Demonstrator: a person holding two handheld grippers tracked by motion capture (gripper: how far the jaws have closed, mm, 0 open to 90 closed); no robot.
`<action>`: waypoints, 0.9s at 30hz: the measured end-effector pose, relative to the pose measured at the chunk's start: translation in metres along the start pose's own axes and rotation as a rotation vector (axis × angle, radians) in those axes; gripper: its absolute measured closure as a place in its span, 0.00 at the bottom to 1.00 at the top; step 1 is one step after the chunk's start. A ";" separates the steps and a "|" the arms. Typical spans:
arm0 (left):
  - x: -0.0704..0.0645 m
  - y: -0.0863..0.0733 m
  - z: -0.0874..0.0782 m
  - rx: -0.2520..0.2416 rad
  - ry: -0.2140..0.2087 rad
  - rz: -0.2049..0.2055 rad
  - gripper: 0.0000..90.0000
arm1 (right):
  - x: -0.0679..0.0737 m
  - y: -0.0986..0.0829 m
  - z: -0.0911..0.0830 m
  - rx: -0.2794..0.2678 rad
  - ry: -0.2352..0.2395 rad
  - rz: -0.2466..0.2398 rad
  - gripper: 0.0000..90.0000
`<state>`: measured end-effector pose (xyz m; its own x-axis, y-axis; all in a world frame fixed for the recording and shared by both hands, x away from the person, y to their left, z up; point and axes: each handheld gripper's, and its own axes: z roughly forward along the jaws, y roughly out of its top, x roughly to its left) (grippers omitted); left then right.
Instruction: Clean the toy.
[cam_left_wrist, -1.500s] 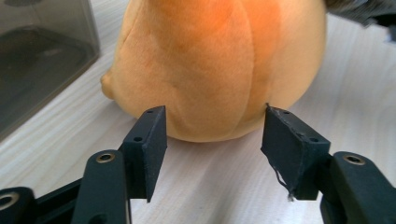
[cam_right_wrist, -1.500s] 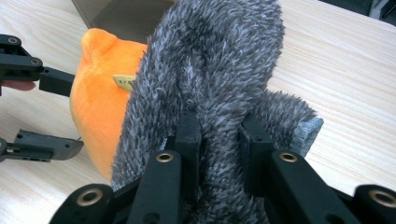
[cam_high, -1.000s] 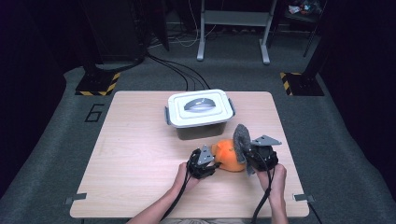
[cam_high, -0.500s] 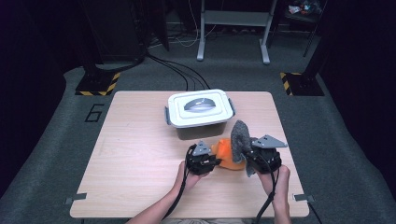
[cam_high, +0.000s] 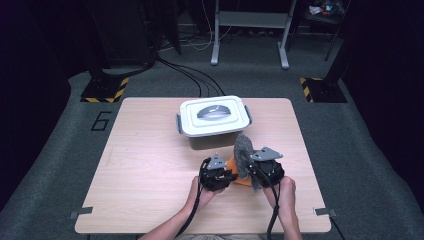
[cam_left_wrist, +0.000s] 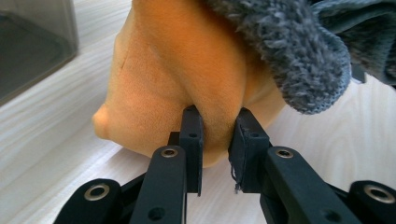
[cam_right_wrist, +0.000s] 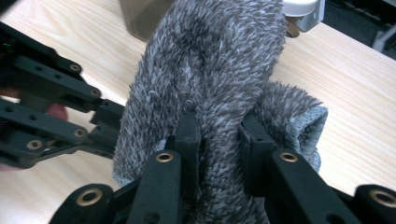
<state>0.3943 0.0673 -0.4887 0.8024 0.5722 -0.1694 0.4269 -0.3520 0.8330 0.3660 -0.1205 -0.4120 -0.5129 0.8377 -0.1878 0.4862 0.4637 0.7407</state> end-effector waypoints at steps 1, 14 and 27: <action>0.001 0.000 0.001 -0.001 0.002 -0.002 0.85 | 0.000 0.000 0.001 -0.004 0.002 -0.006 0.81; 0.004 -0.003 0.002 -0.003 0.004 -0.010 0.85 | -0.007 -0.004 0.001 -0.013 -0.015 0.025 0.81; 0.004 -0.003 0.002 -0.007 0.003 -0.003 0.84 | -0.027 -0.021 -0.003 0.010 -0.047 0.078 0.81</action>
<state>0.3972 0.0695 -0.4929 0.7995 0.5760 -0.1704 0.4267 -0.3449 0.8360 0.3672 -0.1537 -0.4207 -0.4395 0.8838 -0.1605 0.5301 0.3995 0.7480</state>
